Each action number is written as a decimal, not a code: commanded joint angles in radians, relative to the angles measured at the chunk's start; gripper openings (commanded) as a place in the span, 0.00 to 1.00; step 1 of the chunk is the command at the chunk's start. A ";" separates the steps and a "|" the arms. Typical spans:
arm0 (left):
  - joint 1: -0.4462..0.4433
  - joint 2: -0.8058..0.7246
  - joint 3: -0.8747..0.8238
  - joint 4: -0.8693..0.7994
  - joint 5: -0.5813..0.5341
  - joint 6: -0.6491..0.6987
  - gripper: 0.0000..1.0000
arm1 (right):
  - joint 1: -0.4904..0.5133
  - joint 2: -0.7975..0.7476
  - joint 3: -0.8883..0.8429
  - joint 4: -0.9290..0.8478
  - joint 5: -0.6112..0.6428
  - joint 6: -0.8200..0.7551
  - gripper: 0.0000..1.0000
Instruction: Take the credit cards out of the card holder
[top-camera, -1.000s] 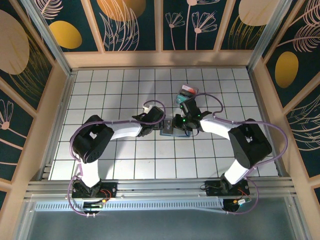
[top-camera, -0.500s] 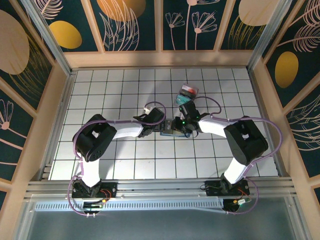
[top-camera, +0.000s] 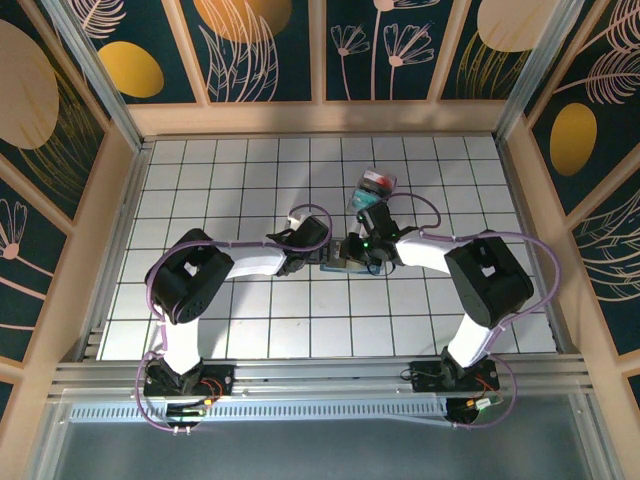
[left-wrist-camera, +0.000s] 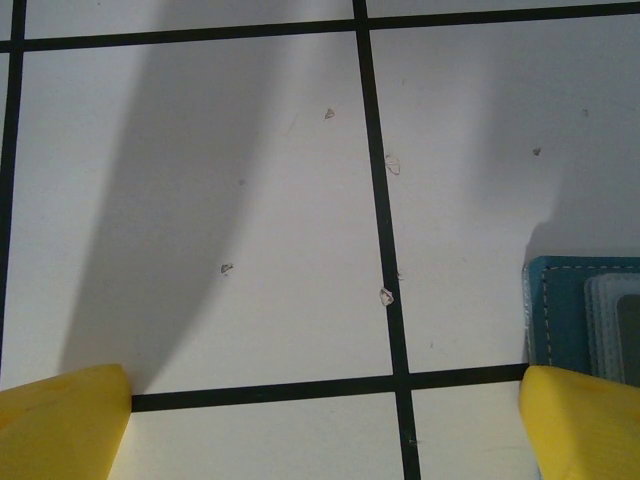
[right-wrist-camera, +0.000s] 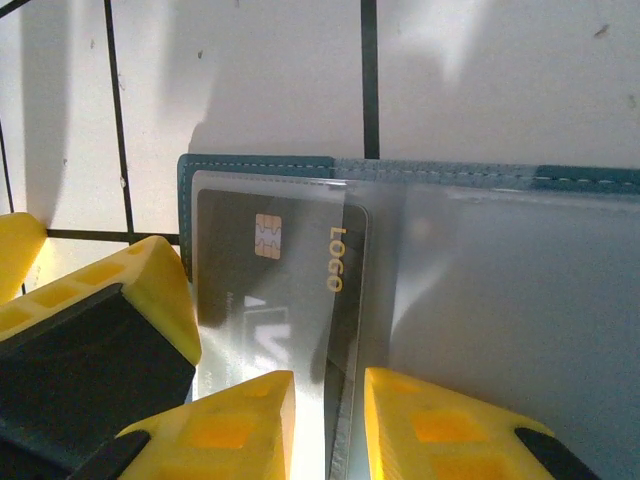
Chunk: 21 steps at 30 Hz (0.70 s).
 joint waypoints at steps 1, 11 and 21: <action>-0.006 0.045 -0.028 -0.065 0.029 -0.009 0.99 | -0.010 0.028 -0.009 0.029 -0.019 0.015 0.25; -0.007 0.048 -0.026 -0.066 0.030 -0.022 0.99 | -0.016 -0.010 -0.034 0.096 -0.061 0.030 0.23; -0.010 0.049 -0.027 -0.072 0.035 -0.023 0.99 | -0.015 -0.045 -0.058 0.152 -0.116 0.045 0.23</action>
